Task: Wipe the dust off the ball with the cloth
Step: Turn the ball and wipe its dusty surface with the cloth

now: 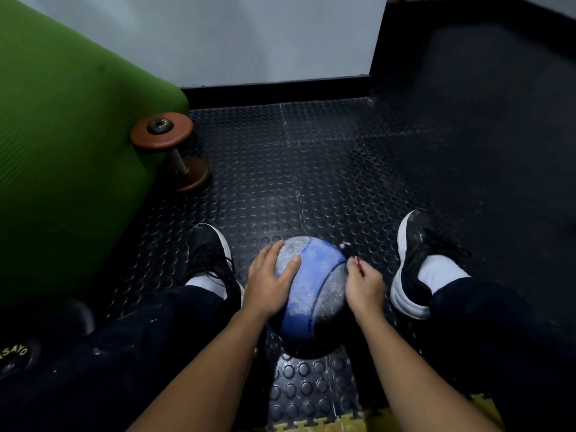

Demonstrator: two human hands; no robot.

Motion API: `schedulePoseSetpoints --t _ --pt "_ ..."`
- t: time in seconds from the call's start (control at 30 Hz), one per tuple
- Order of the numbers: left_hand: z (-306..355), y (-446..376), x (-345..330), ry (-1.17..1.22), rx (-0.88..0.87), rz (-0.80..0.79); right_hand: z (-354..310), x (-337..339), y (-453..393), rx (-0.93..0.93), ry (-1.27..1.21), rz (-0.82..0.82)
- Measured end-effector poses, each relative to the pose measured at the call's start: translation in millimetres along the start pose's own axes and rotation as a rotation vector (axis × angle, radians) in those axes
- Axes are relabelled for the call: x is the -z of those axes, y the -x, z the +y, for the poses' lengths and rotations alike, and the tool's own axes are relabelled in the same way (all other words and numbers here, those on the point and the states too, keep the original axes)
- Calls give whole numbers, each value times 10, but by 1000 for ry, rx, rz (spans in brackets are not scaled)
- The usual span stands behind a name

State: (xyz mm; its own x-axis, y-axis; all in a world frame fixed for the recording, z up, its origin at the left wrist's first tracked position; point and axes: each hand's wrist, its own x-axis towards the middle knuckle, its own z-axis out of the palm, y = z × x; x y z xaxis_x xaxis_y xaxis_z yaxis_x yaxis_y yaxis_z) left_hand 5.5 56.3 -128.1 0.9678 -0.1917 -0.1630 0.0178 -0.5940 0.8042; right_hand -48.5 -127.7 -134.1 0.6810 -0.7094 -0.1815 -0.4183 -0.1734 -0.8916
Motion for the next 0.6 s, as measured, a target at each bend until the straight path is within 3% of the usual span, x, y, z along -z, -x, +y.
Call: schedulePoseSetpoints --t 0.13,0.2,0.27,0.33,0.4,0.5,0.6 --pt "-18 -47 22 33 11 14 -27 -33 353 384 -30 56" --pt "-27 -42 20 45 8 2 132 -93 461 428 -46 100" --pt "-10 -16 17 24 -4 1 195 -98 367 267 -68 143" --pt "16 9 7 6 -1 5 160 -63 164 -21 -92 139" --pt "38 24 -8 13 16 7 39 -37 16 -85 -50 49" --pt "46 3 5 41 45 20 -206 -52 108 217 -54 -65" --pt "7 -38 39 60 59 21 -102 -89 320 462 -74 -42"
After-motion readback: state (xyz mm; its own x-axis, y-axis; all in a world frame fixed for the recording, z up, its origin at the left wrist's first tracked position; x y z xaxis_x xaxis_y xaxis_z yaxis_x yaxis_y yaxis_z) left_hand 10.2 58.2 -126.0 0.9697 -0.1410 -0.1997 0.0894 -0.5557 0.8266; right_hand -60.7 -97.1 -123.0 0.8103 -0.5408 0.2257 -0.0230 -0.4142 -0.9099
